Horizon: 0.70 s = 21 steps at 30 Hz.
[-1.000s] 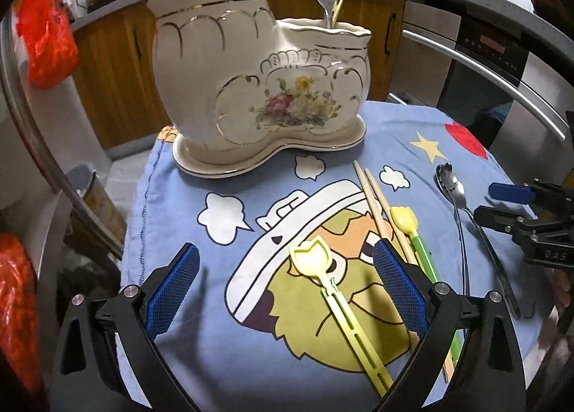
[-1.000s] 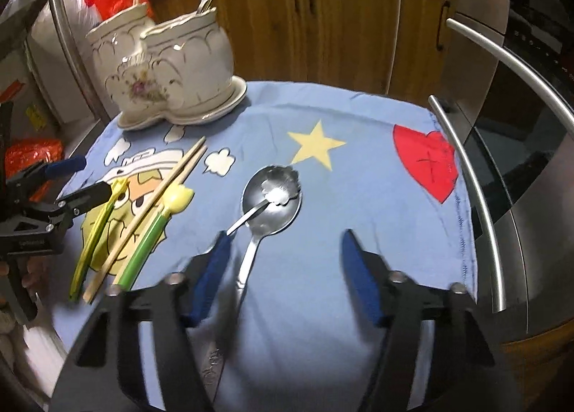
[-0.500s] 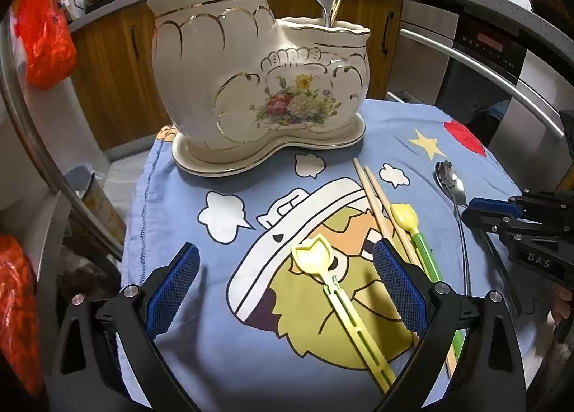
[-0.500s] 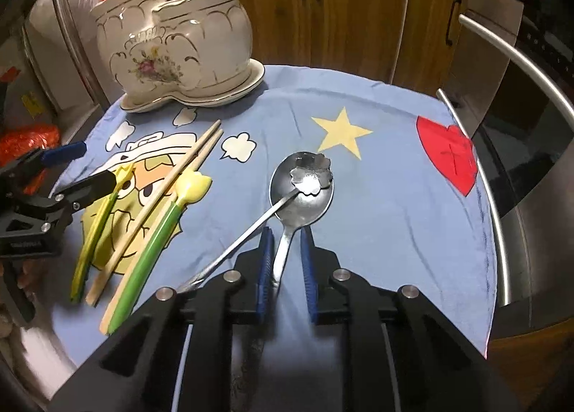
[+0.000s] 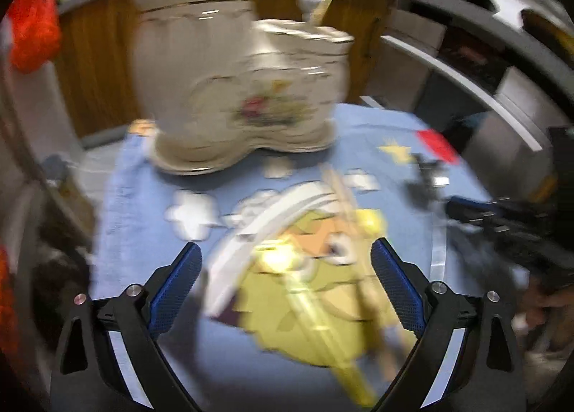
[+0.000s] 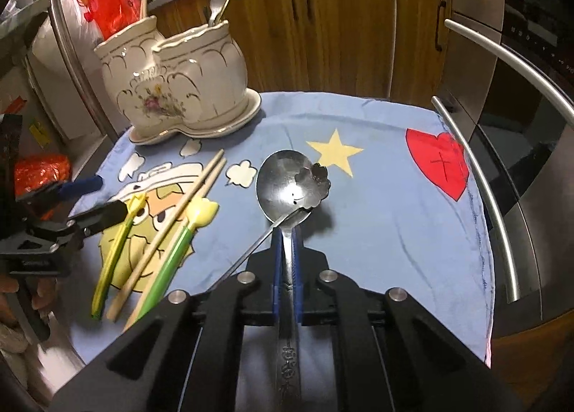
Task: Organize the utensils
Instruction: 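Grasp the plain steel spoon with the right gripper while the left gripper grasps the flower-headed spoon, then lift both spoons off the cloth and carry them up to the ceramic holder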
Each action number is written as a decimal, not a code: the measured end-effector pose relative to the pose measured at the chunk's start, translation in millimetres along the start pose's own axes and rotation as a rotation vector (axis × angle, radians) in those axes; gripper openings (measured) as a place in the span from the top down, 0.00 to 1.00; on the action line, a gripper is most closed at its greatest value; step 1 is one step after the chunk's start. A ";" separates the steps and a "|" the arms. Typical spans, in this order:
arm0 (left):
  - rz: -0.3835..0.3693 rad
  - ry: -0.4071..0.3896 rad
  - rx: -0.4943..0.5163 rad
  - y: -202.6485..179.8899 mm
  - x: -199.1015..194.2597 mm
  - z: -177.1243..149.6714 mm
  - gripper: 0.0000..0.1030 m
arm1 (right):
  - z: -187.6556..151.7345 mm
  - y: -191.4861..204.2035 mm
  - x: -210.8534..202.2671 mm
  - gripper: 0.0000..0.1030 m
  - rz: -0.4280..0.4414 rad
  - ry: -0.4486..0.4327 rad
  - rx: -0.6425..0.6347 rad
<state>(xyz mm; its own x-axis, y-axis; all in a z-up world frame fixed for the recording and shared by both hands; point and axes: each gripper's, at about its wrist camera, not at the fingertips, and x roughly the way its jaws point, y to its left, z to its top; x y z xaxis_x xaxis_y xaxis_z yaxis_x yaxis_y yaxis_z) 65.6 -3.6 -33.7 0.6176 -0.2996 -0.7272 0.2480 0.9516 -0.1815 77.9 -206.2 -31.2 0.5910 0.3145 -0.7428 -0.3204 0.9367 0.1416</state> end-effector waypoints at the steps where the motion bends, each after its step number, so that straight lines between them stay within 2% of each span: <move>1: -0.042 0.005 0.012 -6.7 -0.1 2.6 0.10 | 0.0 0.8 -0.6 0.95 0.005 -0.003 -0.004; 3: -0.117 0.031 0.066 -25.9 3.3 8.6 0.12 | -0.4 0.9 -1.1 0.95 0.009 -0.006 -0.002; 5: -0.156 0.078 0.141 -46.8 12.6 13.2 0.25 | -0.4 -0.2 -1.1 0.95 0.019 -0.006 0.008; 7: -0.159 0.097 0.193 -59.9 19.4 12.7 0.36 | -0.5 -2.4 -1.8 0.95 0.038 -0.011 0.018; 9: -0.160 0.119 0.242 -72.5 27.1 10.2 0.41 | -0.8 -4.1 -2.9 0.94 0.048 -0.017 0.025; 10: -0.164 0.126 0.257 -77.0 30.0 8.7 0.46 | -0.6 -5.4 -3.6 0.94 0.055 -0.021 0.027; 17: -0.235 0.184 0.277 -89.3 50.5 10.3 0.69 | 0.1 -13.8 -4.0 0.94 0.109 -0.031 0.053; 21: -0.245 0.196 0.280 -93.3 59.8 14.8 0.75 | -1.0 -15.2 -4.4 0.94 0.127 -0.031 0.053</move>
<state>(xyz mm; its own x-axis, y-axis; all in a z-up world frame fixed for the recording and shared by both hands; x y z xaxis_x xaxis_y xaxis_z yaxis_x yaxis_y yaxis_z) 90.3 -111.3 -50.5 0.3676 -0.4705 -0.8022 0.5803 0.7901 -0.1975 79.4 -221.9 -30.7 0.5711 0.4348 -0.6962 -0.3551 0.8956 0.2681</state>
